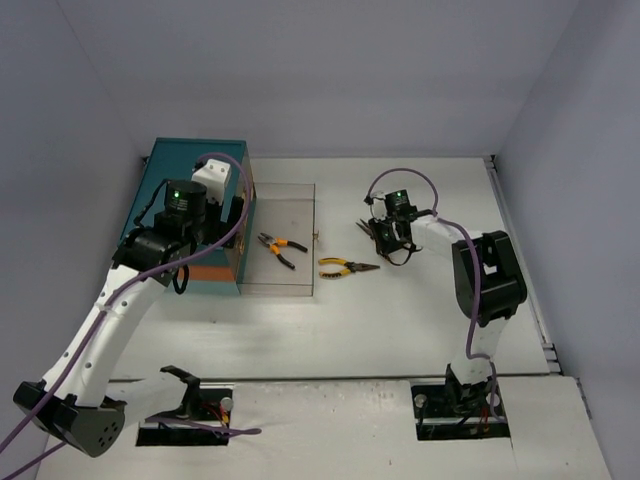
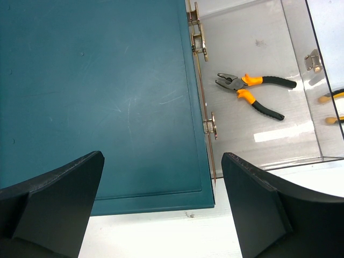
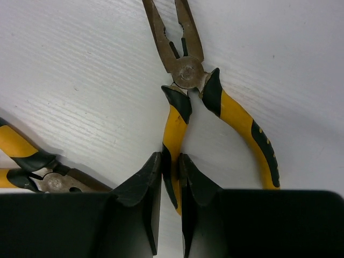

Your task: Sort the tools into containers

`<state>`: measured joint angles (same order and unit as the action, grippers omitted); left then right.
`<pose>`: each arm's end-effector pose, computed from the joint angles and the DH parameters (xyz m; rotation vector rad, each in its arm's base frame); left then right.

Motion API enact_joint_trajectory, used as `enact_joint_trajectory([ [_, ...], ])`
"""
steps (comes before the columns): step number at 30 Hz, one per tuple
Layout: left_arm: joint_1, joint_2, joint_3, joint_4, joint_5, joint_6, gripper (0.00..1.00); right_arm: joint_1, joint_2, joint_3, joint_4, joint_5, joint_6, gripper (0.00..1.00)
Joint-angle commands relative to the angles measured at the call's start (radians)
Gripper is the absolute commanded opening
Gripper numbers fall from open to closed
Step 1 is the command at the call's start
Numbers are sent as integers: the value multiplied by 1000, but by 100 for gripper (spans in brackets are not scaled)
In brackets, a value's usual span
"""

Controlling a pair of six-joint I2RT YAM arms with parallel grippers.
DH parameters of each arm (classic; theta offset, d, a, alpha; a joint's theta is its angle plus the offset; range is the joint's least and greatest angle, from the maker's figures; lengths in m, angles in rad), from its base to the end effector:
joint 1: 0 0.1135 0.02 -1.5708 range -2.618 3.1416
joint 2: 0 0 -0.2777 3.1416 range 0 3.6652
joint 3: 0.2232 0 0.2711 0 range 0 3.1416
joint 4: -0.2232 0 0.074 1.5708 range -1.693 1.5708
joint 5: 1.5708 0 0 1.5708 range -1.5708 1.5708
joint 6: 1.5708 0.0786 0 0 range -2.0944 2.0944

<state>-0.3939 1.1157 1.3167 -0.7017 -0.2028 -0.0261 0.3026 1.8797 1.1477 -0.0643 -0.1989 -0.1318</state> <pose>0.2623 -0.0919 0.4020 0.2542 2.0449 -0.0495 0.4219 0.1480 0.1380 -0.6043 2.2914 0.3178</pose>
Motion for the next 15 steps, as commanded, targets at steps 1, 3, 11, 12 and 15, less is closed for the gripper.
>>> enact_joint_trajectory([
  [1, -8, -1, 43, 37, -3, 3, 89, 39, -55, 60, -4, 90, 10, 0],
  [3, -8, 0, 46, 36, -3, 3, 89, 61, -101, 94, -5, 111, 19, 0],
  [11, -8, -6, 44, 39, -10, 5, 89, 257, -193, 301, -4, 166, 104, 0],
  [12, -8, -7, 44, 39, -11, 6, 89, 279, -183, 331, -3, 171, 122, 0],
  [15, -8, -13, 44, 39, -14, 3, 89, 338, -133, 412, 0, 181, 183, 0],
])
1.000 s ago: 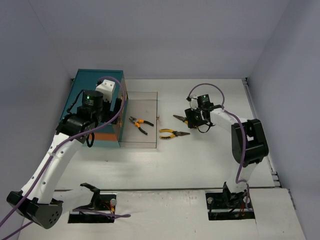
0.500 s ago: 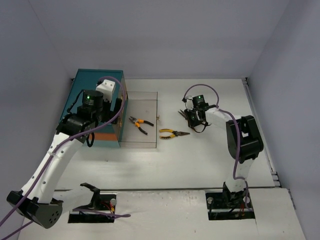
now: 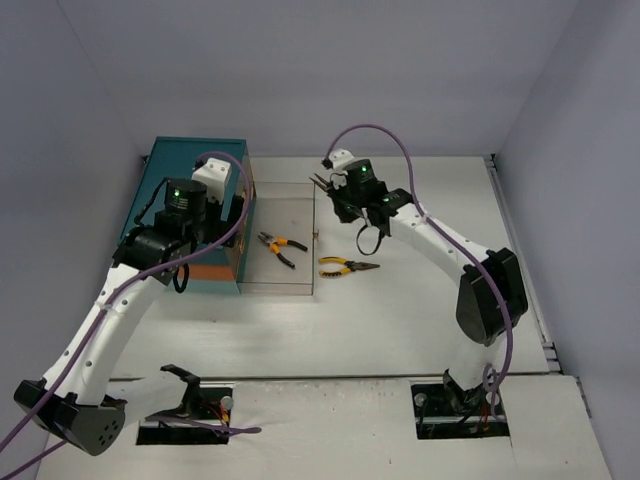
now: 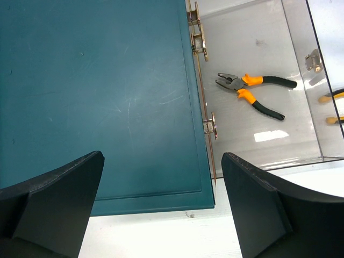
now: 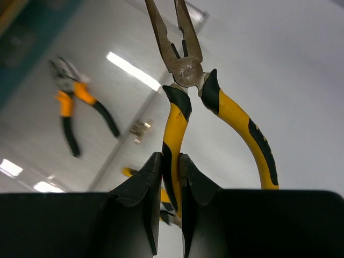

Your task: Sort the tools into containers

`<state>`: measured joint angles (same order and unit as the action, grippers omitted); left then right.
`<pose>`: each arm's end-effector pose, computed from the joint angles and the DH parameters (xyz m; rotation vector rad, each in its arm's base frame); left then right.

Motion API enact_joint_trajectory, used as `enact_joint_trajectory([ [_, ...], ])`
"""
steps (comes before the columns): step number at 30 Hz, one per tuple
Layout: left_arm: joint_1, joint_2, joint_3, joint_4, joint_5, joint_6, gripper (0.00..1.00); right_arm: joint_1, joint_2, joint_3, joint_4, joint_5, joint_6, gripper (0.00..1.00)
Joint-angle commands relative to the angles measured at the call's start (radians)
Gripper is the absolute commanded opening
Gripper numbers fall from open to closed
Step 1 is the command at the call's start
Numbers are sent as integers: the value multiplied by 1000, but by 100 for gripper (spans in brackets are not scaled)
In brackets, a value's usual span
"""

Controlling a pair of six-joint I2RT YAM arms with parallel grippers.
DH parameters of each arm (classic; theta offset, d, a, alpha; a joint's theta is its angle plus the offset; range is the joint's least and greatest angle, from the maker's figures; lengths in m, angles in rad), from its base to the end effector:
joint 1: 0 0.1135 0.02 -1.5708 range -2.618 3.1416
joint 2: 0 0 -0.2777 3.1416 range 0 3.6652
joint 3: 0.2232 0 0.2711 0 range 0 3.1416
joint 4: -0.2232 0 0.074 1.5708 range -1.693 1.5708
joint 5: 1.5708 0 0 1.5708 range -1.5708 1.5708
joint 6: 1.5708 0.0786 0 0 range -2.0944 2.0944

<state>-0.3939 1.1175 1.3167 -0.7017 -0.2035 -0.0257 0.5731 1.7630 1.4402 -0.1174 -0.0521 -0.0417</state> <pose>0.2628 -0.0920 0.4016 0.2546 2.0466 -0.0480 0.4017 0.2641 0.2941 -0.6468 1.9264 0.3895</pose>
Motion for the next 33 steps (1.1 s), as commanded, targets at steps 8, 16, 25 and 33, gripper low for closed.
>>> enact_joint_trajectory([
  [8, -8, -45, 34, 36, -20, -2, 89, 159, 259, 367, 55, 28, 150, 0],
  [16, -8, -78, 2, 34, 1, -49, 89, 168, 473, 493, 64, -23, 148, 0],
  [25, -8, -79, 0, 38, -7, -43, 89, 166, 460, 482, 62, 25, 142, 31],
  [33, -10, -53, 21, 41, 13, -8, 89, 146, 196, 287, 56, 294, 261, 50],
])
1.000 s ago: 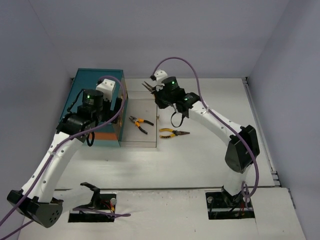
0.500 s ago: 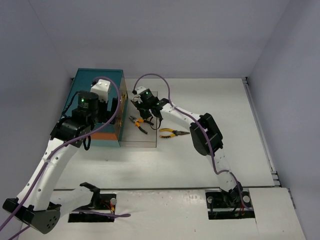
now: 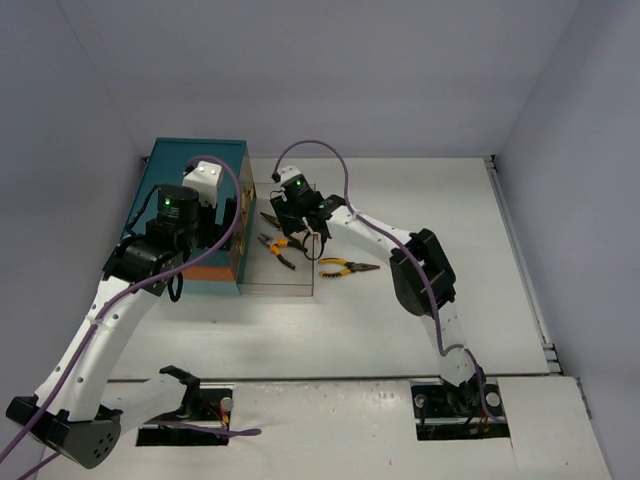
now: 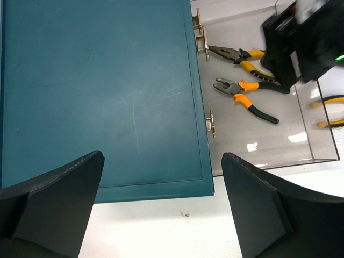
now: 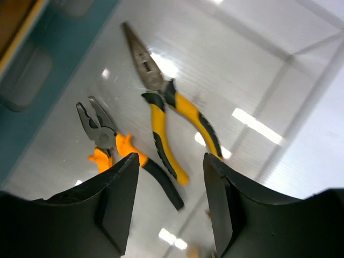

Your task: Sort the tools into containers

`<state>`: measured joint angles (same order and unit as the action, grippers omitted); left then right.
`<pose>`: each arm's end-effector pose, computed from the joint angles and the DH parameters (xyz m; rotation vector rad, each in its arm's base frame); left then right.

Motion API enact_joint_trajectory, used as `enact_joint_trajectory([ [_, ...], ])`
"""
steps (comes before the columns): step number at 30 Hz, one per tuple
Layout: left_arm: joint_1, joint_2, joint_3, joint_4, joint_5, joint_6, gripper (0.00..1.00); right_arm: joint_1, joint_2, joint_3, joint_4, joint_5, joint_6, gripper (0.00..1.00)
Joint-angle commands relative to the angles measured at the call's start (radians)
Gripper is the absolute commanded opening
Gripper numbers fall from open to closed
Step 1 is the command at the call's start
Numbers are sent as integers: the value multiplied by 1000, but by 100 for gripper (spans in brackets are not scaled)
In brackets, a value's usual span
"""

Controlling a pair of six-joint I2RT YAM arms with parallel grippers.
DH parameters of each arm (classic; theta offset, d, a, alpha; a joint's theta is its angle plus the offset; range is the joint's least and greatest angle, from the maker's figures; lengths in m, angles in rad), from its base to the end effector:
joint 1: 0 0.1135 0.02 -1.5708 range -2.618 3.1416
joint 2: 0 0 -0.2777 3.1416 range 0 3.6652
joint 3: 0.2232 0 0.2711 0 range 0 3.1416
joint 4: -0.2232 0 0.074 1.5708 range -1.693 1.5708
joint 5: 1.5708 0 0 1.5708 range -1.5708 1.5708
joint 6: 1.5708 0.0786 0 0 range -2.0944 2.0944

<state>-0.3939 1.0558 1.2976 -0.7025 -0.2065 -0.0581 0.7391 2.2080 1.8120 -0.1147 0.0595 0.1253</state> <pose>0.2470 -0.0852 0.4096 0.2094 2.0109 -0.0766 0.4357 0.3908 0.2156 -0.6034 2.0261 0.4617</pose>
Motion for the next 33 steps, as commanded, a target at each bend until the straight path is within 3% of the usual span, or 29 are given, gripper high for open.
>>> enact_joint_trajectory([
  [1, -10, 10, 42, 41, 24, 33, 89, -20, -281, -121, 53, 183, 115, 50],
  [3, -10, 17, 47, 41, 62, 53, 89, -60, -386, -271, 53, 240, 198, 51],
  [6, -17, 26, 63, 43, 104, 97, 89, -164, -493, -445, 55, 202, 343, 50],
  [11, -96, 79, 120, 43, 195, 178, 87, -334, -684, -690, 53, 184, 413, 50],
  [15, -282, 189, 198, 41, 190, 218, 79, -447, -832, -775, 54, 153, 406, 50],
  [20, -453, 438, 275, 43, 207, 275, 78, -638, -963, -835, 49, 35, 382, 50],
  [26, -518, 695, 376, 18, 358, 314, 78, -787, -1095, -930, 39, -46, 362, 50],
  [33, -545, 924, 472, 5, 355, 328, 77, -856, -1170, -1012, 12, -92, 350, 50],
])
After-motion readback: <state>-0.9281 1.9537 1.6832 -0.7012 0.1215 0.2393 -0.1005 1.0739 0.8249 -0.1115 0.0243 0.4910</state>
